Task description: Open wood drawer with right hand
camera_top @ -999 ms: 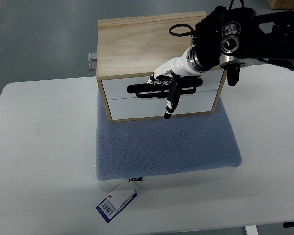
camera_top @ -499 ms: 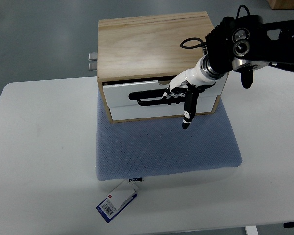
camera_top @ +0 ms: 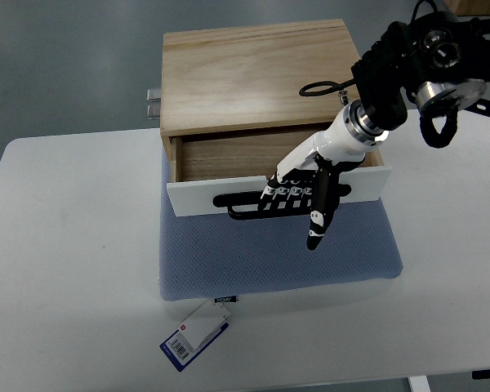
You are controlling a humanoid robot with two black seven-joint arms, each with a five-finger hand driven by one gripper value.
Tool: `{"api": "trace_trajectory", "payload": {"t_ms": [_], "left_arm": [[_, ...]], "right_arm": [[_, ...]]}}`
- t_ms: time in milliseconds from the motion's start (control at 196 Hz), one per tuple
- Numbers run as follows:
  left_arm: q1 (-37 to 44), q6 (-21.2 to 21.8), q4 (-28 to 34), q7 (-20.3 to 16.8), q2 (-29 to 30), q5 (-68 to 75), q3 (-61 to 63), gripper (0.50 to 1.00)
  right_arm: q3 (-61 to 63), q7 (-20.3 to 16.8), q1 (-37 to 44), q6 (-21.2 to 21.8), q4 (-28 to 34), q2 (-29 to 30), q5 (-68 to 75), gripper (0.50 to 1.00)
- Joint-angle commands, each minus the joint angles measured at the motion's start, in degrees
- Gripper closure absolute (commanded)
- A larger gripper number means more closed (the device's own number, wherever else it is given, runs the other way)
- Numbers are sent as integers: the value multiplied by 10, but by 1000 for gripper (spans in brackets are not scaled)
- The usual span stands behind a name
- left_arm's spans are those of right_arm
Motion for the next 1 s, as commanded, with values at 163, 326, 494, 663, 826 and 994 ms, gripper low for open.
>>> {"api": "trace_trajectory", "payload": {"t_ms": [163, 326, 494, 663, 826, 994], "left_arm": [[0, 0, 1, 0, 0, 0, 0, 500], [0, 0, 1, 0, 0, 0, 0, 500], [0, 1, 1, 0, 0, 1, 1, 500], [0, 0, 0, 0, 0, 1, 2, 500], [0, 0, -1, 0, 0, 2, 2, 500], [0, 0, -4, 0, 0, 2, 2, 500]], "right_arm": [[2, 0, 0, 0, 25, -20, 22, 558], [23, 0, 0, 0, 40, -38, 45, 558], [80, 0, 46, 0, 41, -71, 67, 558], [192, 0, 43, 0, -42, -82, 63, 558], [331, 0, -18, 0, -229, -59, 58, 556], [424, 27, -80, 0, -403, -24, 52, 556]]}}
